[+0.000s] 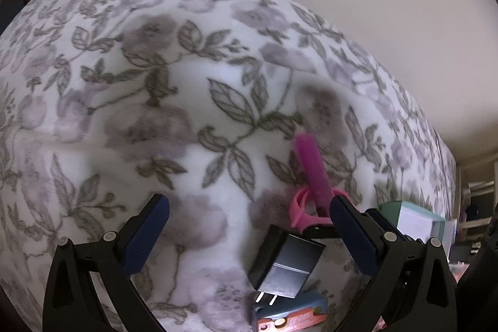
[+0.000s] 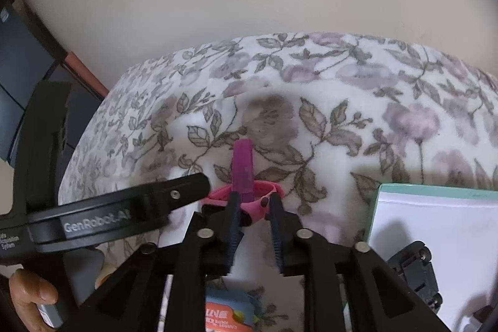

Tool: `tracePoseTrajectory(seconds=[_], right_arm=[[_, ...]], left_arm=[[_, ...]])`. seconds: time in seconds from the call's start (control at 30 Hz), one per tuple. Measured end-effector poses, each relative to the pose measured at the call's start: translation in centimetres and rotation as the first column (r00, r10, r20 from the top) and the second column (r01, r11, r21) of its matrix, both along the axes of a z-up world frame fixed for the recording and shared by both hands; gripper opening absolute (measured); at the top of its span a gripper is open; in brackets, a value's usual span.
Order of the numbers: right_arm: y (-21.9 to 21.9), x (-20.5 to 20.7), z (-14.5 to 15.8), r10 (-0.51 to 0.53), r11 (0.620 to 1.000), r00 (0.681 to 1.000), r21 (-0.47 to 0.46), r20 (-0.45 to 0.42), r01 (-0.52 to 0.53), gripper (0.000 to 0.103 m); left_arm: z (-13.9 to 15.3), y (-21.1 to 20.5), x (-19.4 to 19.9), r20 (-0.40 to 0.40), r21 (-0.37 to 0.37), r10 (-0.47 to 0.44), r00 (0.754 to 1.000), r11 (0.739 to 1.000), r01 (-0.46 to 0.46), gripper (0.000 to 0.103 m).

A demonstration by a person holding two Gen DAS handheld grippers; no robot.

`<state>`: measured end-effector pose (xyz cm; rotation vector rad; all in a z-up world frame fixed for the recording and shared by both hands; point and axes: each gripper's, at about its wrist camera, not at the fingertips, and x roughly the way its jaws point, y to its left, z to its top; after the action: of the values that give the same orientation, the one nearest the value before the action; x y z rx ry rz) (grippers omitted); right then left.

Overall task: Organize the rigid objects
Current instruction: 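Lower the right tool onto the pink watch and close around it, then grasp the magenta lighter with the left tool while right holds the pink watch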

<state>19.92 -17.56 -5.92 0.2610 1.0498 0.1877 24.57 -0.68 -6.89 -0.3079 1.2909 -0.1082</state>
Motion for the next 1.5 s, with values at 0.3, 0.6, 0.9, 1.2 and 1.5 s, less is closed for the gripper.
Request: tracePoseTrajectory(seconds=[0.3,0.6,0.9,1.2,1.5], right_arm=[[-1.0,0.9,-1.8,-0.087,0.986,0.994,0.136,-0.074,0.096,0.042],[-1.3,0.6,-2.5,-0.131,0.965,0.988,0.217,-0.081,0.146,0.035],[-1.8,0.3,-4.0,-0.158,0.941,0.970,0.270,-0.186,0.205,0.036],[-1.8,-0.1,-3.6,-0.195,0.942,0.973,0.254,-0.122,0.220,0.018],[-2.9,-1.0,-2.0,-0.201,0.965,0.979,0.165,-0.043,0.205,0.018]], left_arm=[[-0.1,1.0,-0.1,0.003,0.002,0.032,0.999,0.999,-0.032,0.103],[0.0,0.4,0.1,0.049,-0.029,0.039,0.998,0.999,-0.037,0.103],[-0.4,0.2,0.1,0.044,-0.029,0.035,0.998,0.999,-0.034,0.103],[-0.4,0.0,0.2,0.063,-0.039,0.023,0.998,0.999,-0.021,0.103],[-0.9,-0.7,0.4,0.092,0.000,0.013,0.996,1.000,-0.013,0.101]])
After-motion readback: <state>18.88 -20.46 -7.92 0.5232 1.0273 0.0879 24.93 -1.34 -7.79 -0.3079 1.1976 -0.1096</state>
